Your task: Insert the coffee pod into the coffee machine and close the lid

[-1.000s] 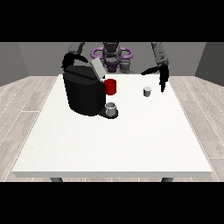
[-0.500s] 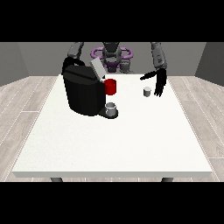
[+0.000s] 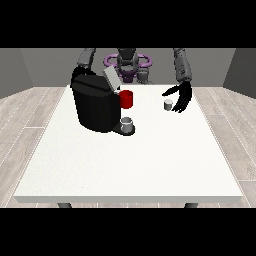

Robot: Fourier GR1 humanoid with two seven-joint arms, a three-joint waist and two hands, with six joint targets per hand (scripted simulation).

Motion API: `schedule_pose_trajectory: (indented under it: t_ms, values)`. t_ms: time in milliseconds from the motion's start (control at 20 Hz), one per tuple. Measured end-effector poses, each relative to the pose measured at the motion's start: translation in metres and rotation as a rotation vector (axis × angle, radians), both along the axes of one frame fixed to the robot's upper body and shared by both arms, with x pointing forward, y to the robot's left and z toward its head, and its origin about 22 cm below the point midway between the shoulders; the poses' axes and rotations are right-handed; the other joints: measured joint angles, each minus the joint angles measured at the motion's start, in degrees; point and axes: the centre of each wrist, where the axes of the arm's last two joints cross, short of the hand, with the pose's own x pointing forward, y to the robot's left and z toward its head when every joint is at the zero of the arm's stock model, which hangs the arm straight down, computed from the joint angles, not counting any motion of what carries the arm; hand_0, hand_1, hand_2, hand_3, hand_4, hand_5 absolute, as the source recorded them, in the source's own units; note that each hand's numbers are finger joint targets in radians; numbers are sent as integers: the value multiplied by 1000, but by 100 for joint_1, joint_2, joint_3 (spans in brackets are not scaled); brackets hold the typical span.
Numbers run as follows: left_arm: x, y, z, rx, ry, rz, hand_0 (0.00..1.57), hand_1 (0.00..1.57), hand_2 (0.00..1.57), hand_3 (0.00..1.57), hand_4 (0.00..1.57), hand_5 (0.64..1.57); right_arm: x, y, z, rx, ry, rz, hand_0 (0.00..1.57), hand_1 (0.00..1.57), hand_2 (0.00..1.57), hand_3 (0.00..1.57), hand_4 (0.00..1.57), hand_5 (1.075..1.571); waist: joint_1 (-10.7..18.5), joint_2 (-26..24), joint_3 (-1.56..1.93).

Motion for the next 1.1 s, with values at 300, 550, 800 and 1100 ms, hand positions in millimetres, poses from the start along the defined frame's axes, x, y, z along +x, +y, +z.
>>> schedule_pose_trajectory:
  t_ms: [300, 550, 800, 1100]
  values:
    - [0, 5, -6, 104, -14, -24, 695, 695, 831, 592, 0, 1571, -3, 4, -1, 2, 22, 19, 0, 0, 0, 0, 515, 1571, -71, -46, 2]
    - [10, -6, -7, 157, -80, 4, 837, 837, 974, 737, 391, 1571, 3, 6, 6, -6, 16, 22, 0, 0, 0, 0, 524, 1571, -111, 20, 8]
    - [10, -7, -12, 202, -114, -7, 987, 987, 1095, 867, 286, 1571, 2, 3, 6, 17, 18, 10, 0, 0, 0, 0, 505, 1571, -108, -28, 10]
    - [14, -4, -10, 281, -139, -43, 1174, 1174, 1286, 1183, 412, 1571, 1, -1, -1, 35, -1, 12, 0, 0, 0, 0, 426, 1571, -124, 92, 17]
